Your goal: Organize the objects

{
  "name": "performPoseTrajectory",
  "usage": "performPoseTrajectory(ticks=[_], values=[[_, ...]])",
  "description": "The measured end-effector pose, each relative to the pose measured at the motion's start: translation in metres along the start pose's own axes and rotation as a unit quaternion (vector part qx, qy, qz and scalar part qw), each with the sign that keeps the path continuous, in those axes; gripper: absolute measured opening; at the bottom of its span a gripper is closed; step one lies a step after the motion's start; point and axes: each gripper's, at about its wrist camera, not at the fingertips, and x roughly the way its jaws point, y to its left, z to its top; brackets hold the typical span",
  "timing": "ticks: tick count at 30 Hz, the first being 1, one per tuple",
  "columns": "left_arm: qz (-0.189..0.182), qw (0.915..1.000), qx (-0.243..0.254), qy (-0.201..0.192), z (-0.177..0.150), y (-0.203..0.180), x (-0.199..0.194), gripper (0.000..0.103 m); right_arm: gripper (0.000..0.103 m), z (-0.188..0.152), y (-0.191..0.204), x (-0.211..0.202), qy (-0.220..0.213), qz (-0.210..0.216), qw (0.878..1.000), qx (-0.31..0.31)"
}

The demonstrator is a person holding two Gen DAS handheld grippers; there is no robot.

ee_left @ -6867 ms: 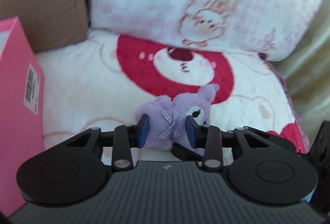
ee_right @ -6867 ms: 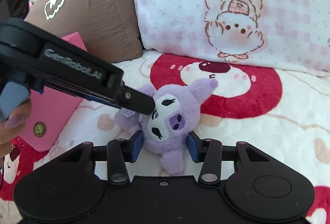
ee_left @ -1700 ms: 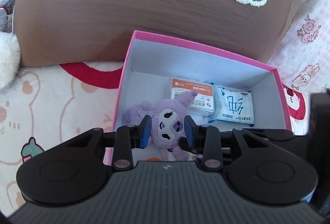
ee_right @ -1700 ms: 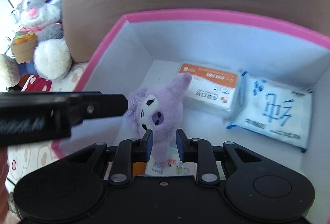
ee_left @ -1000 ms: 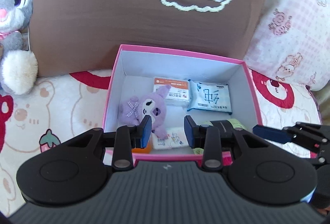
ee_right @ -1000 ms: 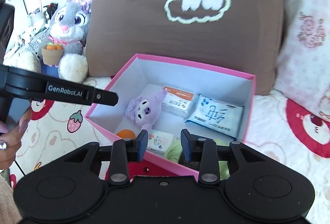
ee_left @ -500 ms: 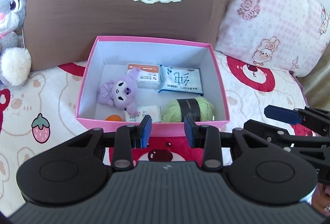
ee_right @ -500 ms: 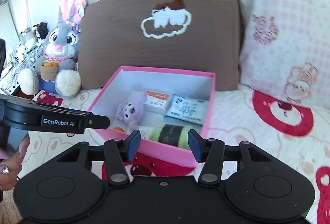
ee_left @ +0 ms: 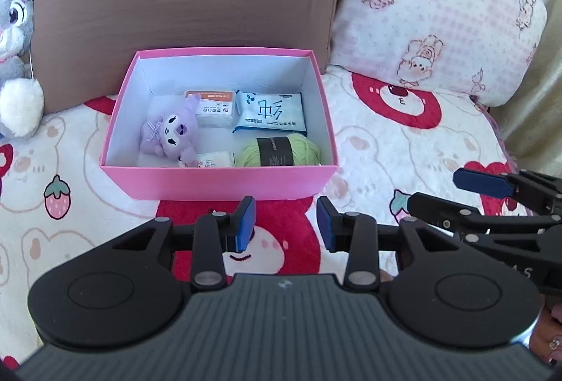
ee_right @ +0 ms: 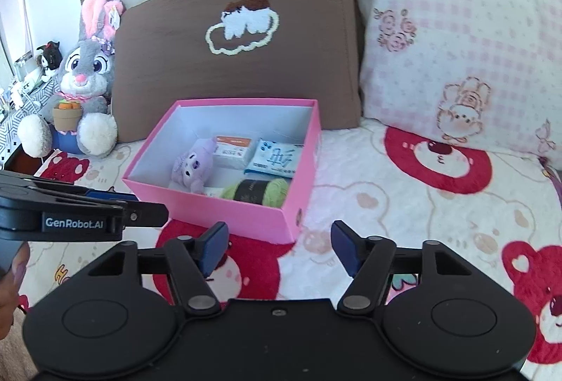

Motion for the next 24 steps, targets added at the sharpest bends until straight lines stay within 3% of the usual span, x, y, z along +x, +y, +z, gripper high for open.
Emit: performPoseTrajectory(ticks=[1,9,14,18,20,24], values=[[0.005,1.0000,0.000,0.002,-0.002,-0.003,0.000,0.039,0.077,-0.002,-0.002,-0.002,-0.001,-0.001,1.000,0.003],[0.012,0.9999,0.001,0.003,-0.011,-0.013,-0.002,0.057,0.080,-0.013,-0.012,-0.008,-0.001,-0.003,1.000,0.017],[0.009,0.9999,-0.001,0.008,-0.015,-0.013,0.003,0.073,0.094,-0.017,-0.013,-0.004,0.005,-0.033,0.999,0.013],[0.014,0.9998,-0.003,0.013,-0.019,-0.012,0.010,0.086,0.095,-0.019,-0.014,0.003,0.026,-0.065,0.997,0.014],[0.022,0.9997,0.005,0.012,-0.021,-0.012,0.013,0.098,0.095,-0.021,-0.015,0.005,0.039,-0.075,0.996,0.017],[0.022,0.9996,0.000,0.017,-0.023,-0.007,0.015,0.100,0.095,-0.023,-0.015,0.007,0.045,-0.087,0.995,0.013]])
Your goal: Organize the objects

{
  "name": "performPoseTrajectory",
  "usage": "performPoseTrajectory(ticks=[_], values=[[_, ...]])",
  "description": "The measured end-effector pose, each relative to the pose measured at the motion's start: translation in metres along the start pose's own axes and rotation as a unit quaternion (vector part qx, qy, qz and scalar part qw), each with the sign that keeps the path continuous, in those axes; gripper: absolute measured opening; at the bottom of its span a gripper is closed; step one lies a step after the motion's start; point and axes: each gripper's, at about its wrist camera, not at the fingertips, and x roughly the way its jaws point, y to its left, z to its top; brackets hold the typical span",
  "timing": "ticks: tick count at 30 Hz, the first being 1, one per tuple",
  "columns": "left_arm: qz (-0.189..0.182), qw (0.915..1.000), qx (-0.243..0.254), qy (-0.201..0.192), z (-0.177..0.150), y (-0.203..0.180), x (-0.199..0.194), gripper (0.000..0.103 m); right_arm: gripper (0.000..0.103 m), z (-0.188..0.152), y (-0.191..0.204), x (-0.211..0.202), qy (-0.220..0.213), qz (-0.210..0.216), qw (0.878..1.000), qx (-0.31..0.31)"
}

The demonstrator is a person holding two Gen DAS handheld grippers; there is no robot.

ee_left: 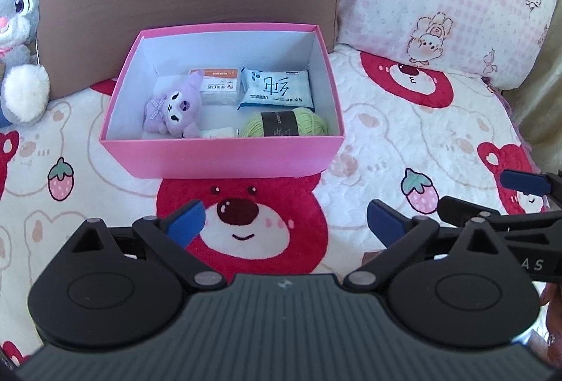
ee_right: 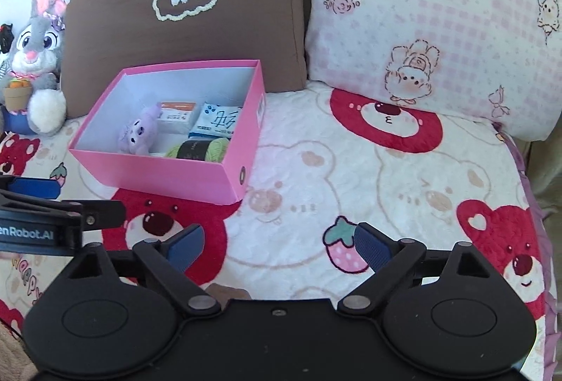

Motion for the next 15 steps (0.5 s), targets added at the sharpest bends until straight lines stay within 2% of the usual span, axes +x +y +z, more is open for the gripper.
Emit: performPoseTrajectory(ticks=[15], values=[[0.018,0.9996,0.017,0.009,0.001,0.007,-0.007,0.100,0.095,-0.001,0.005,-0.016,0.007,0.005,1.000,-0.001]])
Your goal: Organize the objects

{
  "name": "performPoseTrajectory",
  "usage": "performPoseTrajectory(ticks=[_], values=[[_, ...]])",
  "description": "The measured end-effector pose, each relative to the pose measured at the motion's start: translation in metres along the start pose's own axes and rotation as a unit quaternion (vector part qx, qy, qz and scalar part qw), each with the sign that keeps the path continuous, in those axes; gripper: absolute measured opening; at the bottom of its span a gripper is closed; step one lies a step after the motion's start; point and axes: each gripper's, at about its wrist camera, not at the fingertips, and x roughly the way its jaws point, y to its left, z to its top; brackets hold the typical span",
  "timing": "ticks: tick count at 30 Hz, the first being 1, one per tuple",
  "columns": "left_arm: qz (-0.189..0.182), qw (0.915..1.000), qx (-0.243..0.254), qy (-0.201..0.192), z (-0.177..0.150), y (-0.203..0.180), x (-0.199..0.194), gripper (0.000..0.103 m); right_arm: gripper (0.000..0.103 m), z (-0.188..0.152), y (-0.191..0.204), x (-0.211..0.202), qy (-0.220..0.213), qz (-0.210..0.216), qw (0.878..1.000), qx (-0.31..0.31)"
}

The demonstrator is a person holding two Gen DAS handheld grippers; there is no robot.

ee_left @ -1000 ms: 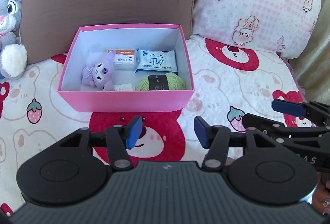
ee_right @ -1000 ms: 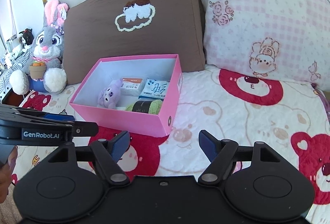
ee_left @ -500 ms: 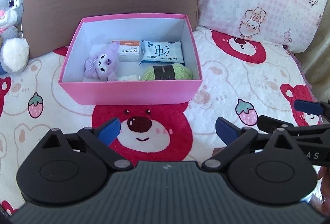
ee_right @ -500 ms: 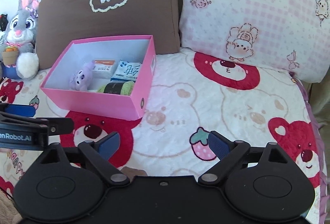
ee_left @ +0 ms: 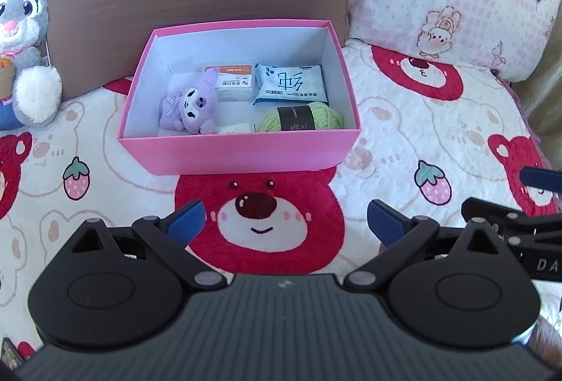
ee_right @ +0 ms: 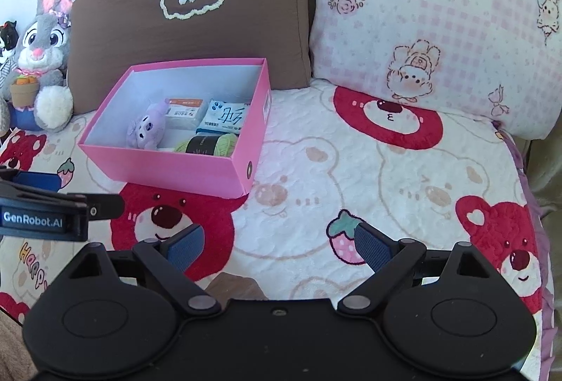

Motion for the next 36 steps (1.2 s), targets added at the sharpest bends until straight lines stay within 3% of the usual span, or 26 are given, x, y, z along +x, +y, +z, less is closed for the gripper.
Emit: performPoseTrajectory(ticks=[7,36], values=[[0.025,0.9995,0.020,0.002,0.0037,-0.0043,-0.0019,0.100,0.095,-0.0002,-0.0019,-0.0025,-0.006,-0.003,1.000,0.010],[0.021,0.9996,-0.002,0.021,0.0015,0.0030,0.0027,0.100,0.095,-0.0020,-0.0091,0.0001,-0.010,-0.009,0.999,0.036]])
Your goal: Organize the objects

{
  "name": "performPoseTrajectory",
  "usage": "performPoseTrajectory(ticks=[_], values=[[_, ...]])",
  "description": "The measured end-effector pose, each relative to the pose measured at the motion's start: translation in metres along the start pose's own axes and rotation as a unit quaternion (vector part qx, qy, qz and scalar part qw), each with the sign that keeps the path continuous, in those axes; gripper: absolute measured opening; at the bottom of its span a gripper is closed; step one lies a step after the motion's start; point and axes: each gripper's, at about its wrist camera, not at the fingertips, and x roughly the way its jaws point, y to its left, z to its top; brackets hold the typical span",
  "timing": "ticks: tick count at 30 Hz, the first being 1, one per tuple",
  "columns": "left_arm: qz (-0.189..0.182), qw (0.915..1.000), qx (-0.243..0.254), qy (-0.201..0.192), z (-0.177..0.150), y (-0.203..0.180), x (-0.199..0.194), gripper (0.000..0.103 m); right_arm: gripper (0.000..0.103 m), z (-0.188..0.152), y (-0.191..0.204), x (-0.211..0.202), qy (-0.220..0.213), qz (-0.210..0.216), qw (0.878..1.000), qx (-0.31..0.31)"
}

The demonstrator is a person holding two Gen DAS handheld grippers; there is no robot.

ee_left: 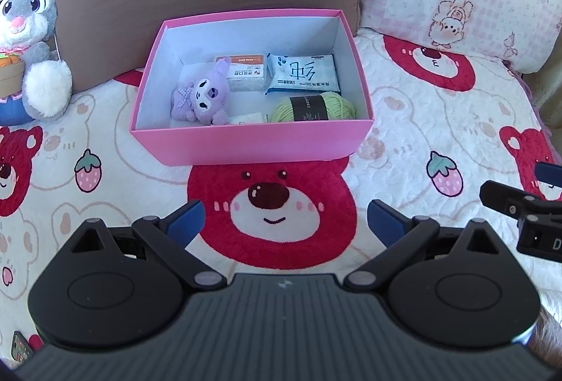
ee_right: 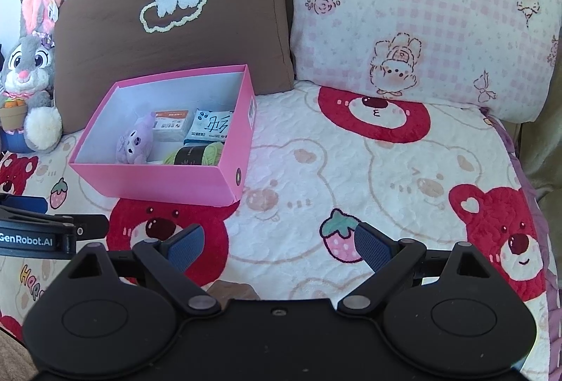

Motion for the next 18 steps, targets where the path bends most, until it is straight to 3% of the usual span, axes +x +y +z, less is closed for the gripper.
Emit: performPoseTrajectory(ticks=[18], values=[[-0.003,1.0000,-0.007,0.000,-0.0004,0.0025,-0.0022,0.100,0.095,-0.0001,0.0065,-0.0072,0.001,0.007,1.000,-0.005]])
